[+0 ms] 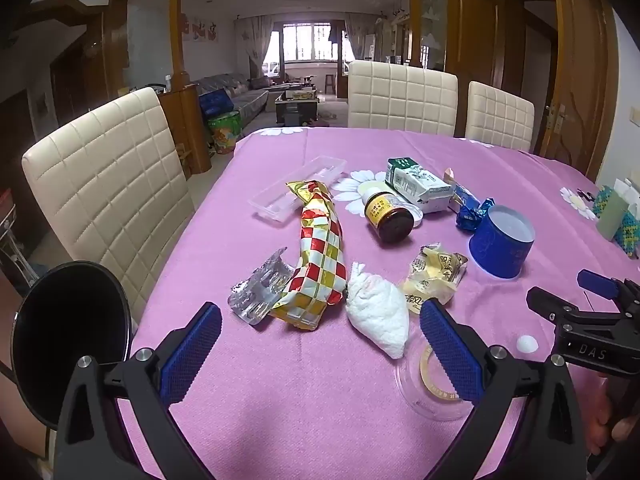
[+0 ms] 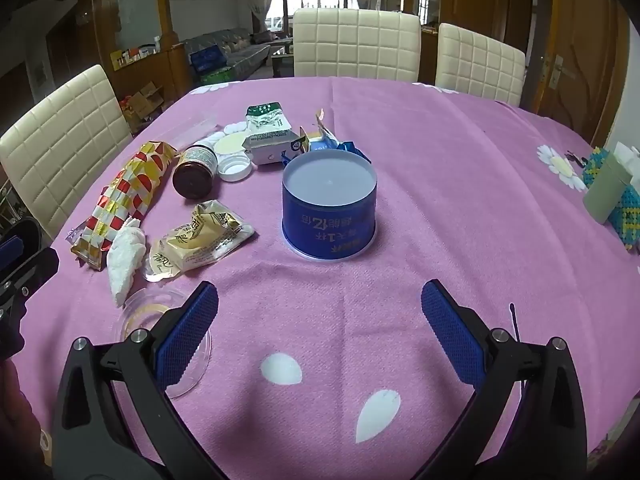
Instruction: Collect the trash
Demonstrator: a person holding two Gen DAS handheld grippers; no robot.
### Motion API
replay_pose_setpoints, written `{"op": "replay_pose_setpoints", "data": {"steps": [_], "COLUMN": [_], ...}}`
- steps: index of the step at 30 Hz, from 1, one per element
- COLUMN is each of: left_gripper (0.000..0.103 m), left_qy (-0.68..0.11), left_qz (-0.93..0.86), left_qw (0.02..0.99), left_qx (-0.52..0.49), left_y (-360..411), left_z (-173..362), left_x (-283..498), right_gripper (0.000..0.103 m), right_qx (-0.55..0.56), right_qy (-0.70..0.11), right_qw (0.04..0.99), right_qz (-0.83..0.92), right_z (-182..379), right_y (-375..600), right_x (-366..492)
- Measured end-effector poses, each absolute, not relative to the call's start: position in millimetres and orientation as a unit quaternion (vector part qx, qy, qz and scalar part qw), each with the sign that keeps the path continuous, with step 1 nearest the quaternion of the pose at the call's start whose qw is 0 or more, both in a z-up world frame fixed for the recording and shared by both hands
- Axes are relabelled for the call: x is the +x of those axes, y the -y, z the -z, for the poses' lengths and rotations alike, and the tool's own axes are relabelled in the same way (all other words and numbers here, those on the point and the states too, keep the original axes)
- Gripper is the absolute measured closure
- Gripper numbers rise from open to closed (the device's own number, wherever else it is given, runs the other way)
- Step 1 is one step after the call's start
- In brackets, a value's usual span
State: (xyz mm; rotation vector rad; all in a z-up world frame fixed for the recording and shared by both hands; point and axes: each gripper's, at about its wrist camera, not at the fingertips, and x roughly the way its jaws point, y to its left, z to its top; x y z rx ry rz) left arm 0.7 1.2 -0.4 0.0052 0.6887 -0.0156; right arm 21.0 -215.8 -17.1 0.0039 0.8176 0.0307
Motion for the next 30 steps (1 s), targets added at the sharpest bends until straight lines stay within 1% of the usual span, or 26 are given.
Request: {"op": "replay_pose_setpoints", "data": {"steps": [30], "left_gripper": [0.006], "left_qy": [-0.334], "left_qz": [0.012], "left_qw": [0.942], "left_qx": [0.007], "left_y": [3.6], "left_z": [-2.7], "left_x": [-0.9], "right_gripper": [0.003], "right_qx": [0.000], "right_qy": [-0.388], "right_qw": [0.921], "right_qz": [-0.015], "right_z": [10.8], "right_y": [213.7], "right_x": [14.8]}}
